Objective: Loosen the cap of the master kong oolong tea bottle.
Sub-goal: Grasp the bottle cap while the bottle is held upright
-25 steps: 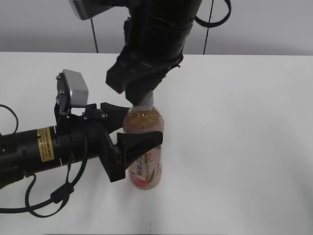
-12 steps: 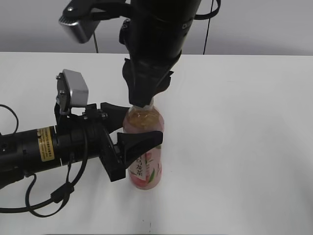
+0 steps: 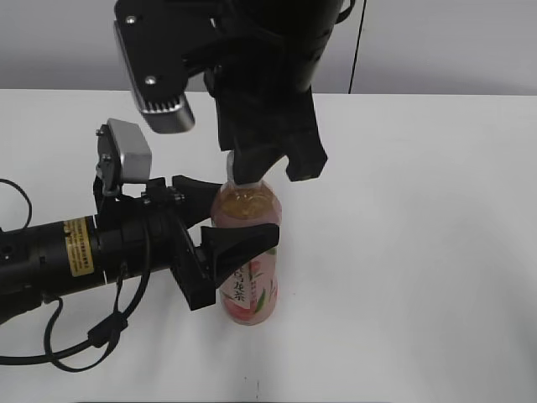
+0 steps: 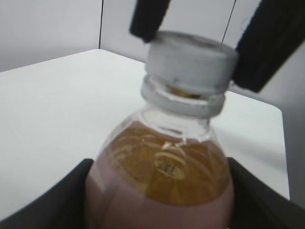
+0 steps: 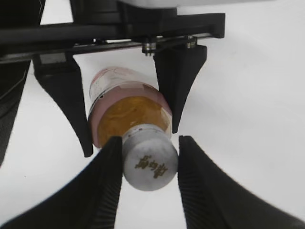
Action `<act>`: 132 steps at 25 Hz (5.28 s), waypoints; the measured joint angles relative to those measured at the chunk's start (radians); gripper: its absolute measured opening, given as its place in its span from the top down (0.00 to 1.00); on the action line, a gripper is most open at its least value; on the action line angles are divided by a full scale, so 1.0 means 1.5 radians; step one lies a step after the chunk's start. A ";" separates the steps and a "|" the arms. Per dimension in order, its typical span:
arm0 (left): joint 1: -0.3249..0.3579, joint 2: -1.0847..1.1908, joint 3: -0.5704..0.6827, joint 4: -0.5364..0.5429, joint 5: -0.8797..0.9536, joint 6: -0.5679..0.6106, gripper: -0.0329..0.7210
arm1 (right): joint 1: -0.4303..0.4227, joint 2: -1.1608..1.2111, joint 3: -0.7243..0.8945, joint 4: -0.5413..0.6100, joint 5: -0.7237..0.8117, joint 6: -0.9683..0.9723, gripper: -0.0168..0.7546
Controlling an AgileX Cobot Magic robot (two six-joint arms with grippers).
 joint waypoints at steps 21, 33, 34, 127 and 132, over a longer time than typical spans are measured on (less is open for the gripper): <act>0.000 0.000 0.000 -0.002 0.000 0.000 0.33 | 0.000 0.000 0.000 0.002 0.001 -0.387 0.63; 0.000 0.000 0.000 -0.001 0.000 0.000 0.33 | 0.000 0.000 0.000 0.011 0.001 -0.318 0.63; 0.000 0.000 0.000 -0.001 0.000 0.000 0.33 | 0.000 0.000 0.000 0.011 0.001 -0.290 0.63; 0.000 0.000 0.000 0.005 -0.001 0.005 0.33 | 0.000 0.011 0.011 0.005 0.001 -0.069 0.61; 0.000 0.000 0.000 0.005 -0.001 0.005 0.33 | 0.000 0.011 0.010 0.005 0.002 -0.321 0.61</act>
